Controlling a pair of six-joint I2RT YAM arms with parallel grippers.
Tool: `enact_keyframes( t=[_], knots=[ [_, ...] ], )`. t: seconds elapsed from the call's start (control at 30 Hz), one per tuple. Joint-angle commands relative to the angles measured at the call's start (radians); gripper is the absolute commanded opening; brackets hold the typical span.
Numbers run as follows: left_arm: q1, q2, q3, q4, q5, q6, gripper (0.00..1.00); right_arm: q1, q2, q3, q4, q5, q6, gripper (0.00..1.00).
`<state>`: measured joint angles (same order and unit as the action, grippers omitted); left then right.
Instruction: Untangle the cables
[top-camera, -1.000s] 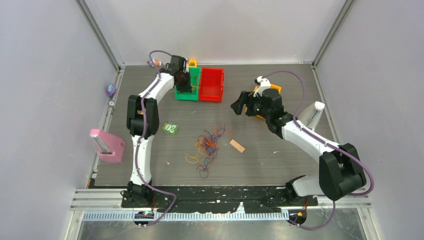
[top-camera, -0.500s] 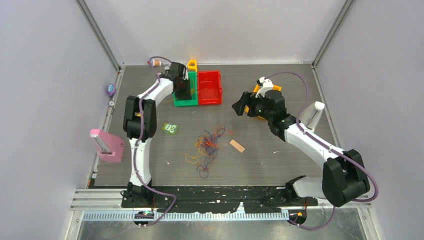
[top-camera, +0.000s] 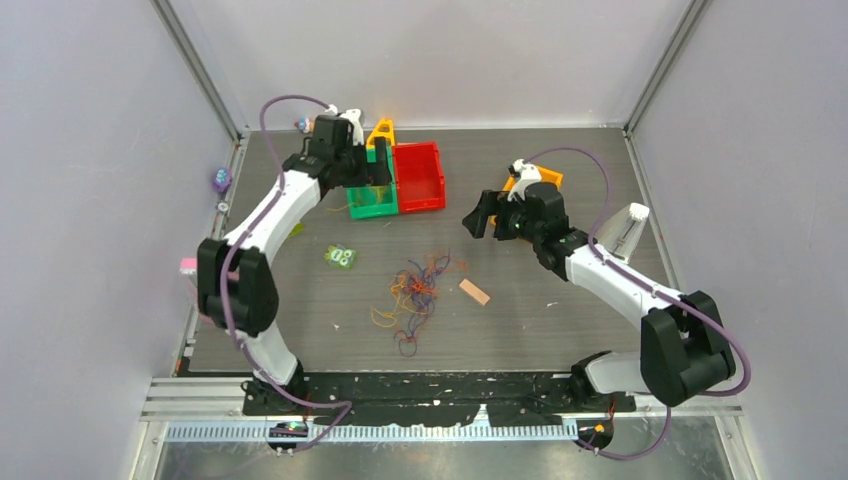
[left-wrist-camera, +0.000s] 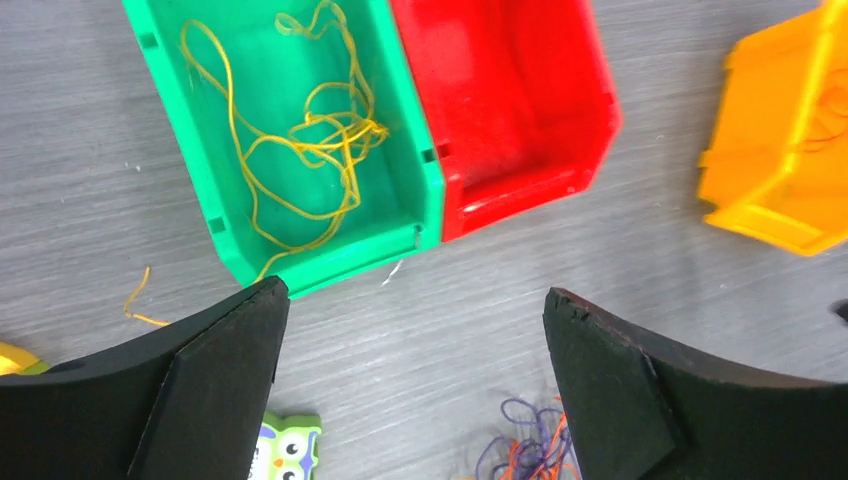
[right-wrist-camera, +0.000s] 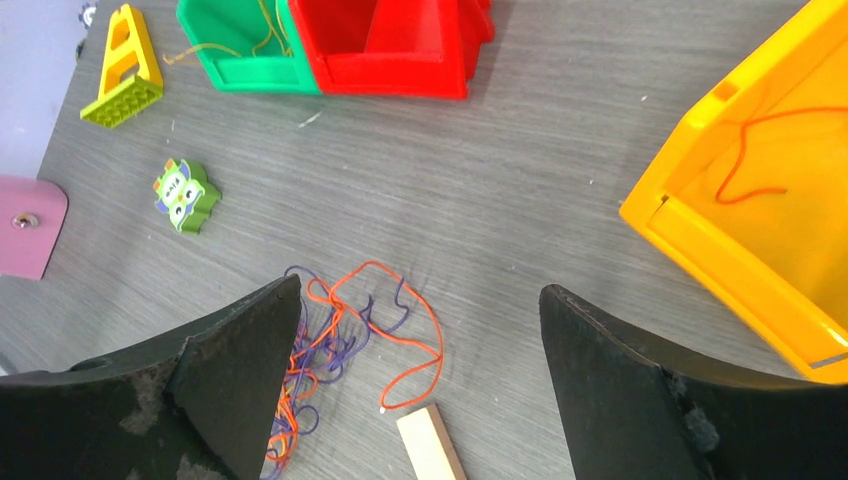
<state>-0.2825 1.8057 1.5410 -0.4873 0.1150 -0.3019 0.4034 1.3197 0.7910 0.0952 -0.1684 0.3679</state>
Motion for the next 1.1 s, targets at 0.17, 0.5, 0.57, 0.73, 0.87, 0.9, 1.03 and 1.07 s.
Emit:
enact_keyframes(
  t=[0.17,0.5,0.57,0.73,0.87,0.9,1.03,1.07],
  knots=[
    [0.001,-0.418,-0.425,0.241,-0.043,-0.083,1.0,0.046,0.007,0.01,-0.037,-0.051,-0.015,0.95],
    [-0.071,-0.638,-0.801,0.318,0.096,-0.123,0.83,0.219,0.04,-0.008,-0.083,0.06,-0.014,0.82],
    [-0.096,-0.654,-0.856,0.36,0.092,-0.12,0.81,0.245,0.063,0.004,-0.087,0.074,-0.014,0.77],
    [-0.122,-0.618,-0.902,0.42,0.15,-0.115,0.74,0.288,0.153,0.08,-0.148,0.115,-0.029,0.69],
    [-0.182,-0.594,-0.895,0.417,0.16,-0.081,0.75,0.303,0.214,0.138,-0.227,0.162,-0.03,0.71],
    [-0.196,-0.592,-0.891,0.408,0.157,-0.075,0.75,0.305,0.219,0.139,-0.233,0.164,-0.027,0.71],
    [-0.214,-0.598,-0.887,0.405,0.154,-0.068,0.75,0.307,0.248,0.146,-0.236,0.209,-0.024,0.69],
    [-0.214,-0.601,-0.884,0.409,0.16,-0.068,0.74,0.307,0.265,0.155,-0.237,0.206,-0.023,0.66]
  ],
)
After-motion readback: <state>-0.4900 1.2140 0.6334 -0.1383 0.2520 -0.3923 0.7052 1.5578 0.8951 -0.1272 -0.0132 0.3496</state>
